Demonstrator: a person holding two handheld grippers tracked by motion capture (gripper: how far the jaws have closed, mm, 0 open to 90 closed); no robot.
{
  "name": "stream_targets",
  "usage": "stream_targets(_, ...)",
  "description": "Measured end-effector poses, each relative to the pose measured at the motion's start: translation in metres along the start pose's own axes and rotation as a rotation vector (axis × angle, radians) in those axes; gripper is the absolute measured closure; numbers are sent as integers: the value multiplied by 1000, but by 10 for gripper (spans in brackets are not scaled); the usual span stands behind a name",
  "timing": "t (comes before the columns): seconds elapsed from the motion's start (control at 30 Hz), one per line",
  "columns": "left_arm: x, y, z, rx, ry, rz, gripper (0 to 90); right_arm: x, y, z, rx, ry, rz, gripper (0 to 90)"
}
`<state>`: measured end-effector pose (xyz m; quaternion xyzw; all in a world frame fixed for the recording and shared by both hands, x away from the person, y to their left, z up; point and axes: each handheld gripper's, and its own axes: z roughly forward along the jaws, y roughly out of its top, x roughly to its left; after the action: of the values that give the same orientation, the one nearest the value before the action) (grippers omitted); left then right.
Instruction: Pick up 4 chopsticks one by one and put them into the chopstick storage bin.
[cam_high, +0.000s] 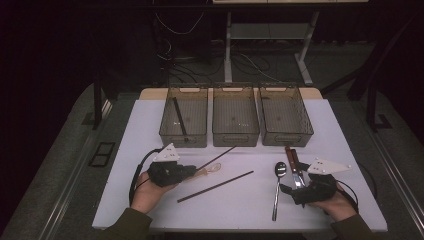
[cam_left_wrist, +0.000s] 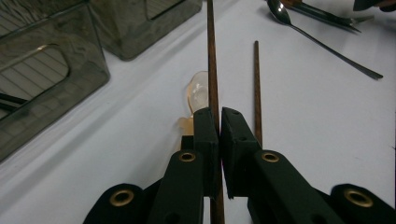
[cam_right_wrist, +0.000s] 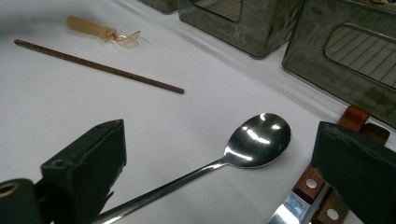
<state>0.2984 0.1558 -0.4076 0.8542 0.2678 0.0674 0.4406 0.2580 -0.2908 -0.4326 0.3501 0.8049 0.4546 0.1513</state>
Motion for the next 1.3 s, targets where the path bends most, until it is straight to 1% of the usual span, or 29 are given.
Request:
stream_targets(0.07,2,1,-1,-10,4,-9,849,-1,0,0,-1,1,0,35)
stream_targets(0.1,4,1,-2,-13,7,-7,849,-1,0,0,1,1,2,35)
stream_targets(0.27,7,4,-5,-34,18,-17,849,-1,0,-1,-1,1,1,35)
stream_targets(0.47,12,12,-9,-68,28,-26,849,0,0,0,-2,0,1,35)
stream_targets(0.53,14,14,-10,-79,39,-28,849,0,0,-1,-3,-3,0,35)
stream_targets(0.73,27,21,-9,-92,57,-46,849,-2,0,-2,-10,-9,8,35)
stream_targets(1.0,41,42,-10,-132,109,-60,849,-4,0,-2,-9,-11,10,35)
stream_targets(1.13,49,50,-5,-140,130,-66,849,-3,-1,-1,-7,-11,10,35)
stream_targets(1.27,57,56,-1,-140,163,-68,849,-3,-1,0,-5,-6,12,35)
stream_targets(1.3,59,58,1,-135,178,-71,849,-3,-1,0,-5,-4,10,35)
